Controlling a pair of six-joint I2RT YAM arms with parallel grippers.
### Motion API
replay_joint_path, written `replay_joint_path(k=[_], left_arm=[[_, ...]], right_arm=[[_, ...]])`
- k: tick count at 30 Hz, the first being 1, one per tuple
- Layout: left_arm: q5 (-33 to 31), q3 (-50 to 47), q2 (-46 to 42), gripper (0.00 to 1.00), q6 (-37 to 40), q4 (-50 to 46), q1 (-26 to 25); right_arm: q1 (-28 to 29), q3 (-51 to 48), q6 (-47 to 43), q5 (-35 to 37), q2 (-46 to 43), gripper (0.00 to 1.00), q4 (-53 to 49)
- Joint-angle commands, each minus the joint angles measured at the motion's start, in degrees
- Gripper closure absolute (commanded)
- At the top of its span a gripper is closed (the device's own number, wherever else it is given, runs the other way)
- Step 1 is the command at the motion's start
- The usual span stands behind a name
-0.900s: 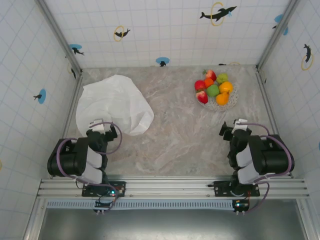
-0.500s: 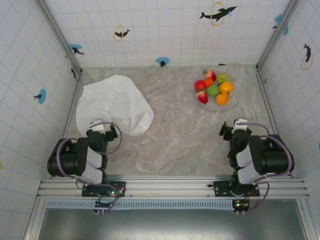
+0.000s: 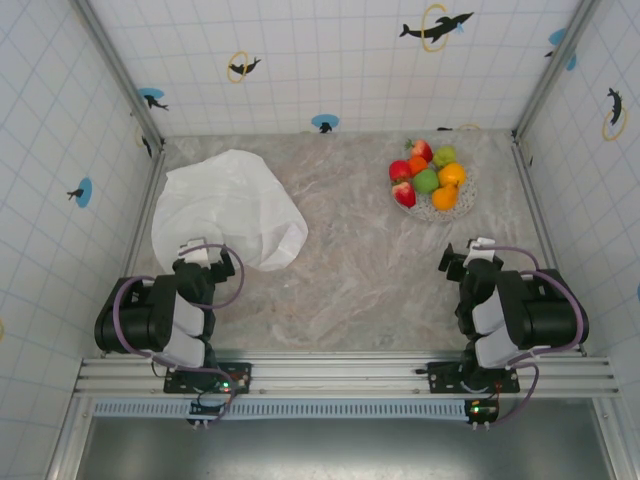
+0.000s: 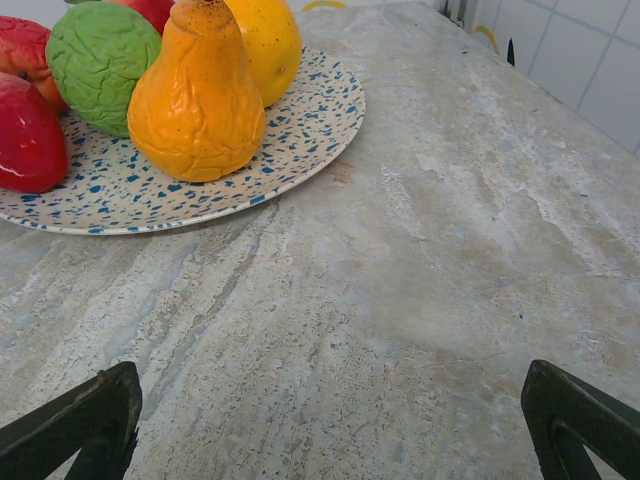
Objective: Place the fruits into the plastic bag
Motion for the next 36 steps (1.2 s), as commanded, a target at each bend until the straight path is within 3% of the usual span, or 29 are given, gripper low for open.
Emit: replay_joint_path(k=[1, 7, 10, 13, 16, 19, 22, 24, 26, 28, 32, 36], left_arm=[[0.9, -0.08, -0.01, 0.02, -0.7, 0.19, 0.46], [0.48, -0.35, -0.3, 0.02, -0.62, 0.74, 0.43], [-1.78, 0.24, -4.4, 0.02, -1.38, -3.86, 0.41], [-9.72, 1.83, -13.28, 0.02, -5.71, -14.74, 0.4], [-16.63, 3.16, -22.97, 0.02, -16.58, -25.5, 0.39], [-16.22, 8.12, -31.08, 0.02, -26.82, -41.35, 0.4], [-13.14, 17.07, -34.8, 0.02, -36.37, -60.96, 0.39], [-5.76, 22.07, -35.06, 0.03, -36.94, -69.26, 0.31], [2.58, 25.57, -34.44, 0.04, -35.12, -75.45, 0.39], [5.56, 29.18, -33.46, 0.04, -32.49, -82.79, 0.34], [3.41, 38.04, -29.77, 0.03, -24.21, -97.43, 0.38], [-0.8, 40.26, -26.13, 0.02, -20.11, -102.93, 0.41]], right_arm=[[0.32, -1.46, -0.1, 0.31, -0.3, 0.0, 2.59], [0.05, -1.46, -0.09, -0.05, -0.43, 0.0, 2.66], [1.03, -1.12, -1.07, 1.71, -3.5, 0.0, -0.05], [2.15, 0.69, -0.81, 5.48, -11.41, 0.0, -10.08], [1.77, 0.97, 5.09, 9.42, -19.91, 0.0, -15.64], [0.68, 5.32, 13.36, 8.63, -27.97, 0.0, -28.96], [1.72, 10.76, 17.13, 0.14, -32.66, 0.03, -40.47], [6.18, 14.17, 19.2, -2.11, -33.13, 0.07, -46.01], [14.81, 18.52, 19.7, -1.41, -31.68, 0.07, -52.4], [23.08, 22.39, 20.39, 0.43, -29.36, 0.07, -57.08], [36.27, 26.92, 26.47, -0.08, -22.67, 0.1, -56.77], [44.68, 32.38, 31.75, -2.78, -13.04, 0.11, -52.38]])
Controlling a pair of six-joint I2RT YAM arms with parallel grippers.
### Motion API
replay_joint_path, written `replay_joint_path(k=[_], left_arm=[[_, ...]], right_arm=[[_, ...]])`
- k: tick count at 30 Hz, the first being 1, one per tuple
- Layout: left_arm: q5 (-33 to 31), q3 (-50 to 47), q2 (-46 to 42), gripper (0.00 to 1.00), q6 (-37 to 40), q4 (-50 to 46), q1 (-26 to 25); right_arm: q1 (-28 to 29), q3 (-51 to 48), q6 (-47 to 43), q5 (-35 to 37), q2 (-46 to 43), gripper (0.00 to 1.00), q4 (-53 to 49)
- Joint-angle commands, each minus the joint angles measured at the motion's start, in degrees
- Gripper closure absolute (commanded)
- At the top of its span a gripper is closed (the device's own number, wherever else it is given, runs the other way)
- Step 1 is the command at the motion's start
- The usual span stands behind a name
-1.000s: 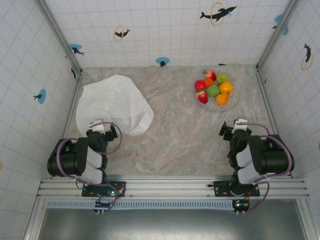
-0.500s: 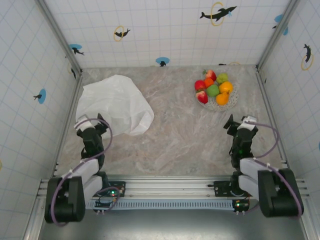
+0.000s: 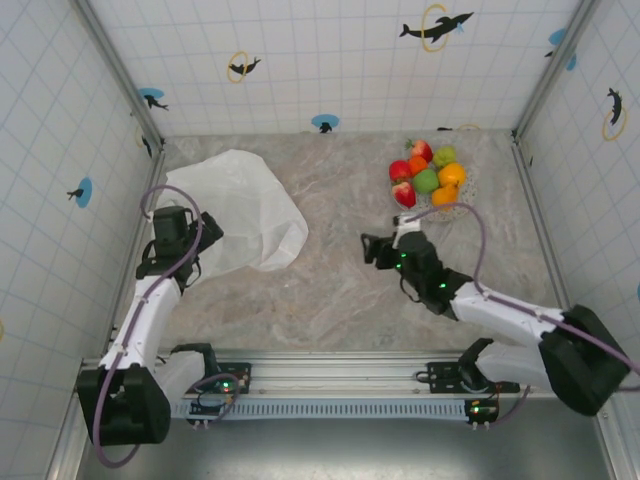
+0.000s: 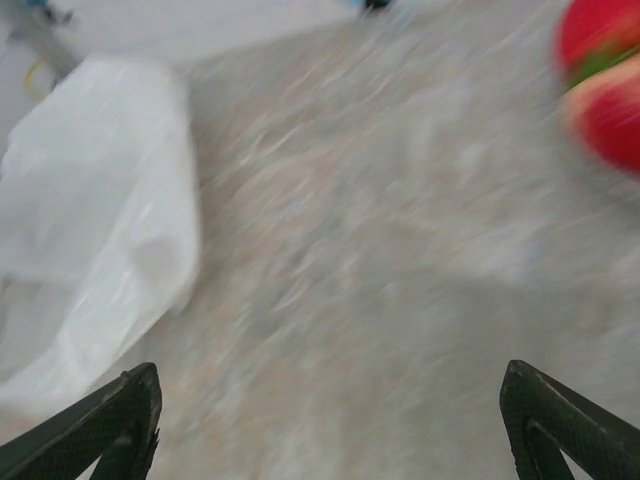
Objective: Place the fruits into the plastic bag
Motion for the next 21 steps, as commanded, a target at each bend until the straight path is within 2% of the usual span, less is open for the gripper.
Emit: replay_joint_path(k=[1, 7, 10, 18, 21], left_arm=[[-0.87, 1.48, 3.24, 0.03, 5.36, -12.75, 0.24], [0.22, -1.43, 7.91, 0.03, 4.92, -12.31, 0.3], [-1.14, -2.94, 9.07, 0.08, 4.91, -10.78, 0.36], [-1.2, -4.04, 13.01, 0.49, 5.15, -7.37, 0.34], [-0.38, -4.57, 12.4, 0.63, 4.96, -6.01, 0.32]], right_arm=[[5.2, 6.42, 7.18, -2.21, 7.33, 0.11, 0.35], [10.99, 15.68, 12.77, -4.87, 22.3, 0.12, 4.55], [12.34, 19.57, 15.06, -6.08, 28.2, 0.12, 6.86], [12.4, 28.0, 18.39, -8.12, 39.84, 0.19, 9.95], [12.01, 30.84, 20.05, -10.37, 43.84, 0.27, 12.13]])
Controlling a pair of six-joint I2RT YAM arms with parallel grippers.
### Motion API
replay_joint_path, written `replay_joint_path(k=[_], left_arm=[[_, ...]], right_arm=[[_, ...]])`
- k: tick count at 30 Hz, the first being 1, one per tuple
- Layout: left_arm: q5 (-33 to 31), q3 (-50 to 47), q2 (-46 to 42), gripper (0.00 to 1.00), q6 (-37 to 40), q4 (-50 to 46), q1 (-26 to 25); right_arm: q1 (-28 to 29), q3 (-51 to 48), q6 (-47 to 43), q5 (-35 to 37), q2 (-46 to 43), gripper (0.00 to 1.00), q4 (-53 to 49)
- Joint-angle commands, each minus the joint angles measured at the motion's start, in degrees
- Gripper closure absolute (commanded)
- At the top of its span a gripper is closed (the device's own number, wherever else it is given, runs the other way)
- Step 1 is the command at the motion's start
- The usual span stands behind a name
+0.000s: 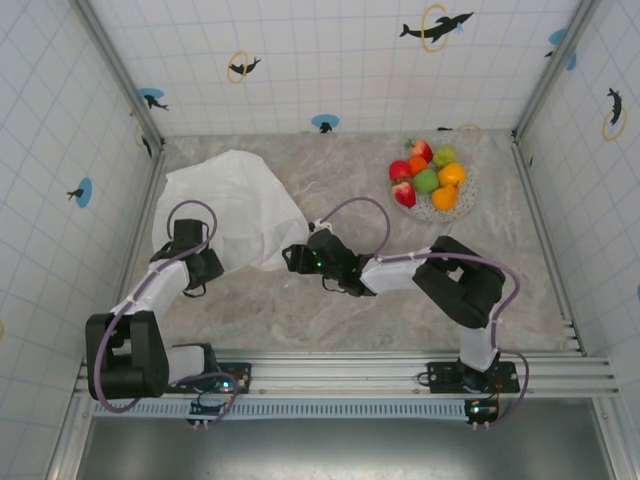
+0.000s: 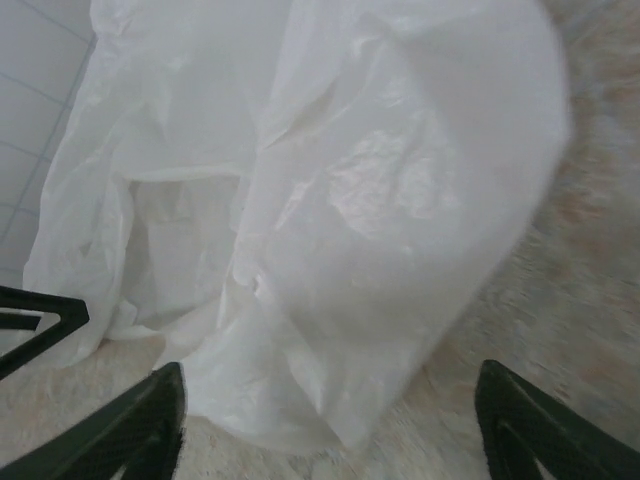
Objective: Place the fruits into the plastic bag
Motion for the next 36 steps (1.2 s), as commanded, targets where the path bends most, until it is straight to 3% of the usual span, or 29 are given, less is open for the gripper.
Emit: replay_joint_path(k=[1, 7, 10, 16, 21, 23, 27, 28, 32, 36], left_arm=[[0.48, -0.89, -0.61, 0.68, 0.73, 1.97, 0.25], [4.47, -0.91, -4.45, 0.97, 0.57, 1.95, 0.24], [7.8, -0.92, -10.49, 1.0, -1.17, 1.18, 0.13], [16.43, -1.92, -23.1, 1.0, -3.18, -0.23, -0.14], [22.97, -1.7, -29.33, 0.58, -3.73, 0.84, -1.11], [23.47, -0.82, -31.05, 0.47, -2.37, 1.71, -1.43], [24.12, 0.68, -32.88, 0.15, 1.01, 5.65, -2.44], [24.92, 1.1, -32.56, 0.11, 1.77, 6.45, -3.02], [22.72, 3.17, -29.49, 0.09, 4.63, 8.62, -9.18], [10.15, 6.29, -23.39, 0.09, 11.96, 9.79, -22.72]], right_arm=[[-0.42, 3.9, 3.17, -2.45, 3.85, 0.32, 4.24], [-2.63, 5.57, 0.18, -3.43, 4.29, 0.78, 3.17], [-4.0, 4.37, -7.7, -4.13, -0.67, 0.96, -1.97], [-9.78, -1.5, -29.21, -10.59, -16.48, 1.0, -15.68], [-16.65, -2.33, -41.71, -19.43, -26.53, 1.0, -27.65], [-19.26, -1.78, -44.73, -23.56, -28.92, 1.0, -31.05], [-23.35, 1.07, -49.04, -31.39, -30.86, 1.0, -37.75], [-23.97, 1.96, -49.78, -32.44, -30.91, 1.0, -39.19], [-24.77, 5.66, -51.91, -34.96, -30.32, 1.0, -44.18], [-25.31, 7.07, -51.8, -37.08, -29.86, 1.0, -45.31]])
